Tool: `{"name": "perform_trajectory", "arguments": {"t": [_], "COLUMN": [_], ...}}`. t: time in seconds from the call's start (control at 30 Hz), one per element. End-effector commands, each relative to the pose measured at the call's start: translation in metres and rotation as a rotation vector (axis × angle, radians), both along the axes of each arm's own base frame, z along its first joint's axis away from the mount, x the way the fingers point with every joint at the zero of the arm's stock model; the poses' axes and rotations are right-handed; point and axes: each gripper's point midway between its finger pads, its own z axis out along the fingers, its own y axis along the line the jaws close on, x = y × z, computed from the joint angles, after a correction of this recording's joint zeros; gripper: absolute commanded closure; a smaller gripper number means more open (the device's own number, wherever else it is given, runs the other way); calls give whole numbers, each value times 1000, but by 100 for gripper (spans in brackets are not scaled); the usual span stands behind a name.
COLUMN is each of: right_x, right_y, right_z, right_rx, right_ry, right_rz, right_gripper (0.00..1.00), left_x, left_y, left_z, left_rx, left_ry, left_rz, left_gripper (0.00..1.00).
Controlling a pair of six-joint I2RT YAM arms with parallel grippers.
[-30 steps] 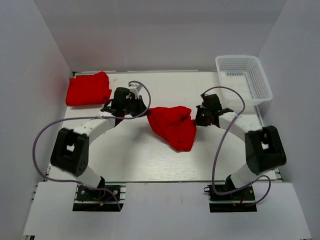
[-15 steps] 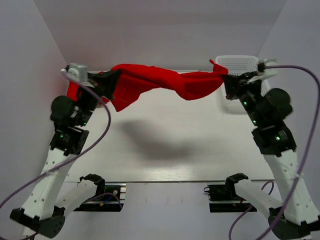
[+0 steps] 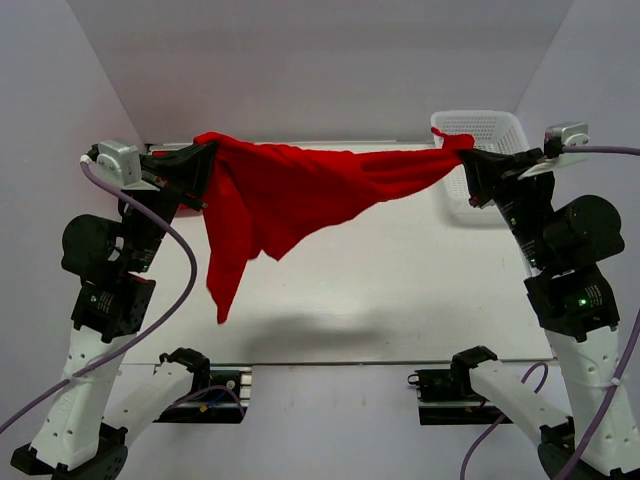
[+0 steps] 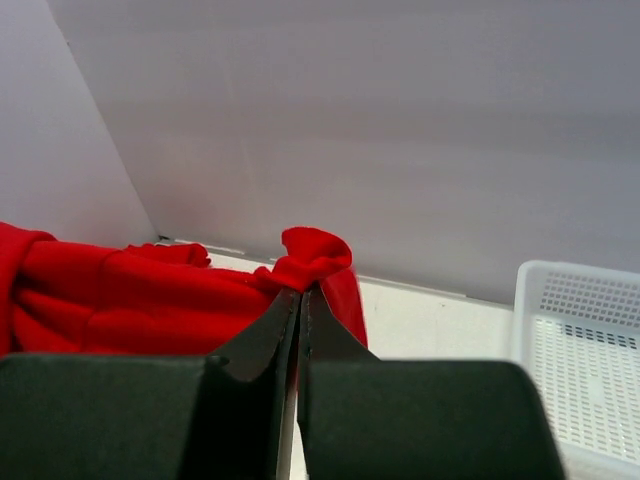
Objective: Fold and stack the t-shirts
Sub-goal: Flatten out the tshirt
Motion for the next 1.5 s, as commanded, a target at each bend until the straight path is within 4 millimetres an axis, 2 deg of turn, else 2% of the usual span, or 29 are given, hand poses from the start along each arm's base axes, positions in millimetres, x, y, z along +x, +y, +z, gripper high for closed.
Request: {"name": "perform_trajectory", "arguments": {"t": [0.0,0.07,0.2,0.3,0.33,0.47,0.5,0.53,0.57,0.6,0.63,0.67,0.7,0.73,0.77,0.8,0.83,0.87,0.9,0.93,0.97,1.0,1.07,1.1,1.27,1.33,1.4,1.43,1.47], "right_x": [1,11,42,65,79,109,114,126,139,150,156,171,180,185,190,208,213,221,232,242,240,243,255,257,254,240,225,218,201], "right_y": [-7,-8,-5,1,3,0,0,0,-4,-1,-2,2,2,2,0,6,9,6,9,9,5,6,5,6,10,10,13,11,6], "right_z": [1,-15,-72,-125,-162,-234,-244,-268,-291,-313,-325,-338,-368,-377,-419,-407,-413,-436,-429,-423,-438,-444,-436,-432,-394,-374,-359,-343,-348], "right_rx": [-2,6,4,-9,-32,-82,-90,-111,-129,-153,-159,-163,-189,-191,-223,-205,-203,-210,-202,-198,-215,-224,-223,-224,-225,-221,-203,-198,-198], "right_ry": [-12,30,181,314,406,585,609,666,721,779,808,848,916,941,1037,1008,1022,1076,1064,1052,1101,1113,1101,1093,1043,1012,989,954,970], "right_rz": [-38,-61,-106,-129,-149,-238,-246,-262,-289,-292,-296,-282,-288,-272,-278,-259,-236,-238,-227,-225,-228,-220,-217,-211,-173,-160,-119,-125,-137], "right_gripper": [100,100,100,100,100,100,100,100,100,100,100,100,100,100,100,100,100,100,99,93,85,61,23,10,10,10,10,10,10], "left_x": [-6,6,43,77,87,135,153,164,182,186,202,217,227,236,253,261,268,278,281,284,289,292,296,292,272,250,227,210,195], "left_y": [8,7,3,-8,-11,-25,-32,-36,-41,-42,-46,-52,-55,-59,-62,-65,-67,-71,-74,-78,-75,-76,-74,-72,-52,-39,-27,-14,-5], "left_z": [10,-5,-58,-115,-140,-224,-257,-274,-312,-301,-345,-348,-364,-380,-412,-425,-437,-437,-458,-460,-459,-453,-441,-438,-390,-355,-346,-316,-321], "left_rx": [0,-2,-6,-7,3,83,118,131,169,157,199,205,234,252,283,308,324,322,338,337,329,323,308,321,322,302,300,270,259], "left_ry": [-24,20,167,310,363,567,641,670,756,729,822,834,865,902,979,1006,1039,1056,1095,1095,1094,1081,1059,1067,1072,1042,1035,990,1012], "left_rz": [29,45,98,110,119,144,139,141,159,157,175,176,179,181,183,184,186,161,153,137,136,136,133,133,185,221,249,290,318], "left_gripper": [100,100,100,100,100,100,100,100,100,100,100,100,100,100,100,100,100,100,100,100,89,50,0,0,0,0,0,0,0]}}
